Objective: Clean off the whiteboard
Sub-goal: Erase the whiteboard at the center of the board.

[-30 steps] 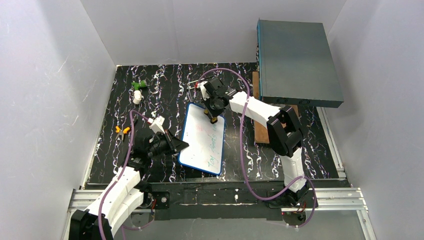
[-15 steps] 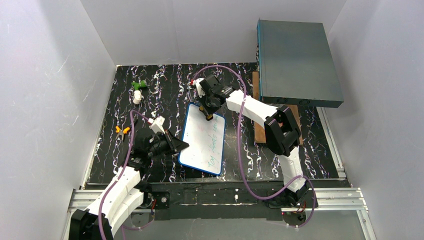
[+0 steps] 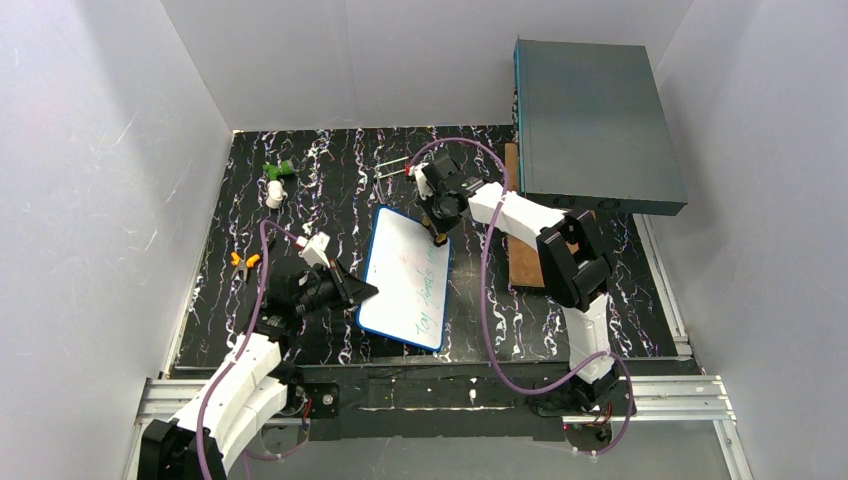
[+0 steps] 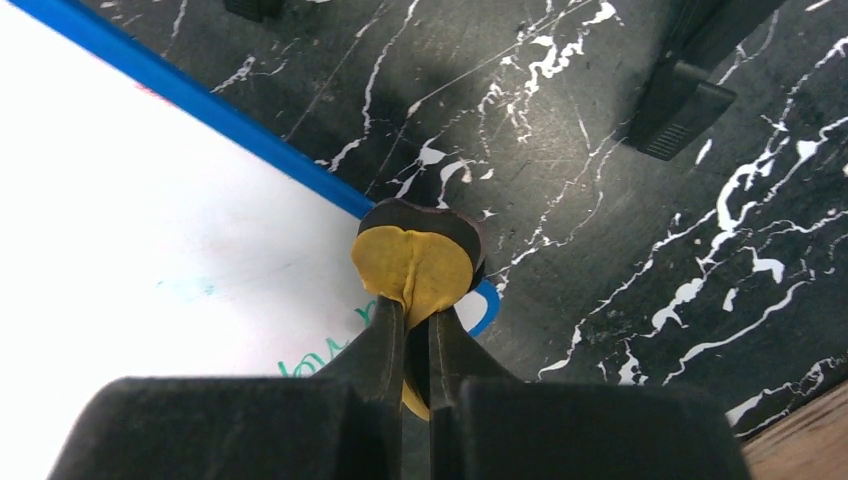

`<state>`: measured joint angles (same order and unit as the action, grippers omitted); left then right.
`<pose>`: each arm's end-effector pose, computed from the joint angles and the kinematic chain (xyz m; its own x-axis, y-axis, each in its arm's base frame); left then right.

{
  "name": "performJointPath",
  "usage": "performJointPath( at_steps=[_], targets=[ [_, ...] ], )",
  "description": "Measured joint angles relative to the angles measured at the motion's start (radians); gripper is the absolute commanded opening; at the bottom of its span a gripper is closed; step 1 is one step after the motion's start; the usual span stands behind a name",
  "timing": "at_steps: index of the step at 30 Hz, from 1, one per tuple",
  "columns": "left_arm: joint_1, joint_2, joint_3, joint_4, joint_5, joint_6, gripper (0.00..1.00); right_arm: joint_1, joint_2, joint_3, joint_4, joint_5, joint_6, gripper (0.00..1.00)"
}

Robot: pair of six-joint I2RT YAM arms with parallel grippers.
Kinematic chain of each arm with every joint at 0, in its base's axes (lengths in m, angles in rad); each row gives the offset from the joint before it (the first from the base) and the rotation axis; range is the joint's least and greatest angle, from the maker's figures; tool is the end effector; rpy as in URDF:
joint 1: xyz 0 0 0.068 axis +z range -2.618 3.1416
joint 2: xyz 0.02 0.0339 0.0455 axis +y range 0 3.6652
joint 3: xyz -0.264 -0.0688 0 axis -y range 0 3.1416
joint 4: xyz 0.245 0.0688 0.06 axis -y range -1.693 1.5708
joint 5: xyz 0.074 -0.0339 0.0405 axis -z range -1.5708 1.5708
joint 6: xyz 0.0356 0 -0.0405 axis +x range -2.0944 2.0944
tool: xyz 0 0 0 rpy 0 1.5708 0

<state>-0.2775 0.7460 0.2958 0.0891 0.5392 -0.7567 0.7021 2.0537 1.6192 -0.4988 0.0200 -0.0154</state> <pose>0.1591 -0.0643 0.2032 -0.7256 -0.4059 -0.5557 0.2736 0.5708 -0.7742 0.3481 0.2935 0.2105 -0.6037 -0.5308 -0.5949 -0.6460 0.7629 -0.0252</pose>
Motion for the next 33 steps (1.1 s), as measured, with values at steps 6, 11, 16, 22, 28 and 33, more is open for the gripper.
performJointPath(
  at_steps=[6,11,16,22,28,33],
  targets=[
    [0.0,-0.002,0.0,-0.001,0.002,-0.001,0.0,0.01,-0.019,0.0,-0.01,-0.085,-0.004,0.01],
    [0.0,-0.001,0.0,0.0,0.013,-0.001,0.0,0.084,-0.073,0.0,-0.021,-0.211,-0.004,0.01],
    [-0.003,-0.002,0.0,-0.001,0.04,0.005,0.0,0.179,-0.126,-0.005,-0.024,-0.389,-0.016,0.01],
    [-0.013,-0.009,0.016,-0.037,0.064,0.036,0.0,0.222,-0.216,-0.068,-0.047,-0.478,-0.072,0.01],
    [-0.014,0.06,0.127,-0.101,0.08,0.129,0.0,0.135,-0.475,-0.232,-0.089,-0.518,-0.263,0.01],
    [-0.013,0.241,0.267,-0.116,0.158,0.224,0.0,0.1,-0.718,-0.449,-0.097,-0.56,-0.44,0.01]
  ],
)
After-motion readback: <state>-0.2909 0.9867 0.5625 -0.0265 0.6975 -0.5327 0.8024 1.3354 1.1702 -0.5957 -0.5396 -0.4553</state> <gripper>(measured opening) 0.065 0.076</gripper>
